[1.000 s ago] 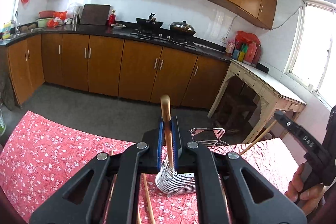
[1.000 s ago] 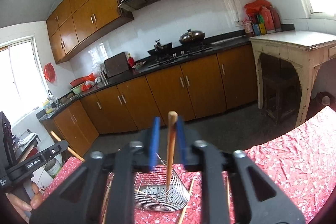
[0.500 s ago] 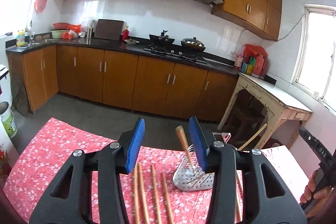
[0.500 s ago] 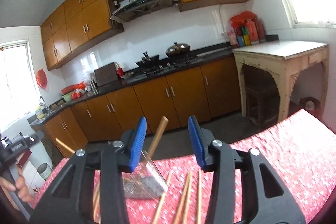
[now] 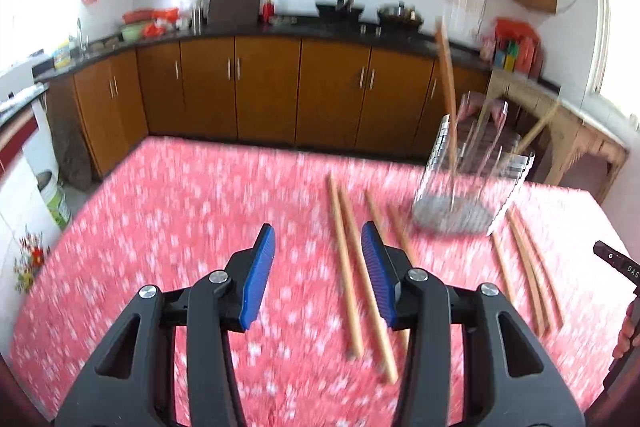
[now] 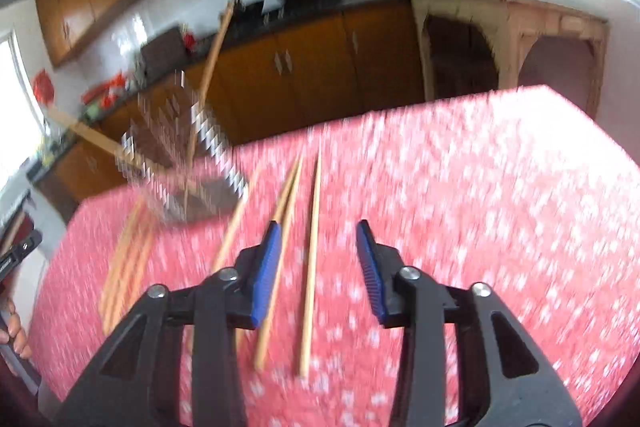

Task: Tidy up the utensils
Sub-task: 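Move both open grippers back over the chopsticks on the table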

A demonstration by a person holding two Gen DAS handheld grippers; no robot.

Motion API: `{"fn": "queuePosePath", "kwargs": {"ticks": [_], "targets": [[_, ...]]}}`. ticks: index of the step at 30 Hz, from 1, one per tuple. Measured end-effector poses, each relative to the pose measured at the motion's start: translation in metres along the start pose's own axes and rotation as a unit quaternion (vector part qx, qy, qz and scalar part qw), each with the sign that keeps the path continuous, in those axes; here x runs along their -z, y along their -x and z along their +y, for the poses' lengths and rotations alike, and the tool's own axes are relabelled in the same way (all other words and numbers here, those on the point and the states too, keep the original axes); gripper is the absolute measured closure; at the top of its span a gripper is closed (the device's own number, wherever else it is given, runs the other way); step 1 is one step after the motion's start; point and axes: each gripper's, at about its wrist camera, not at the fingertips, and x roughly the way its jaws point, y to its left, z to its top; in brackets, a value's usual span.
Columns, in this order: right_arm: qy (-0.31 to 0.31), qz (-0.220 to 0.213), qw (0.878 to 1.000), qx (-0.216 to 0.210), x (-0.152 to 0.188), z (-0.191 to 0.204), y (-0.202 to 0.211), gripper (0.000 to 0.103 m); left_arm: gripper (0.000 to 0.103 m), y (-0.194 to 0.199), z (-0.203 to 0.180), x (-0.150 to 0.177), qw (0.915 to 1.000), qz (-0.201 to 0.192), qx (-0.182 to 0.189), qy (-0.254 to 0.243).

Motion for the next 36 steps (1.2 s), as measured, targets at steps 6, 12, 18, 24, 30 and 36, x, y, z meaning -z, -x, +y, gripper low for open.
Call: {"fn": "queuePosePath", "kwargs": {"ticks": [6, 12, 18, 24, 30, 36], "targets": [[0.034, 0.061, 0.998, 0.001, 0.036, 0.014, -0.024, 0.076, 0.057, -0.021, 0.005, 0.040, 0.9988, 0.048, 0.005, 0.003], [0.059, 0.079, 0.995, 0.020, 0.043, 0.025, -0.039, 0.076, 0.057, -0.032, 0.010, 0.059, 0.9972, 0.074, 0.011, 0.006], [0.052, 0.083, 0.995, 0.032, 0.041, 0.019, -0.045, 0.095, 0.057, -0.040, 0.003, 0.063, 0.9959, 0.089, 0.020, 0.002], [0.014, 0.082, 0.996, 0.039, 0.035, 0.000, -0.048, 0.095, 0.057, -0.051, -0.007, 0.063, 0.9941, 0.104, 0.032, 0.001], [0.012, 0.081, 0.996, 0.041, 0.033, -0.003, -0.051, 0.095, 0.061, -0.067, -0.019, 0.064, 0.9927, 0.118, 0.023, -0.010], [0.022, 0.080, 0.996, 0.043, 0.034, 0.000, -0.050, 0.095, 0.089, -0.075, -0.028, 0.059, 0.9922, 0.122, 0.001, -0.026]]}}
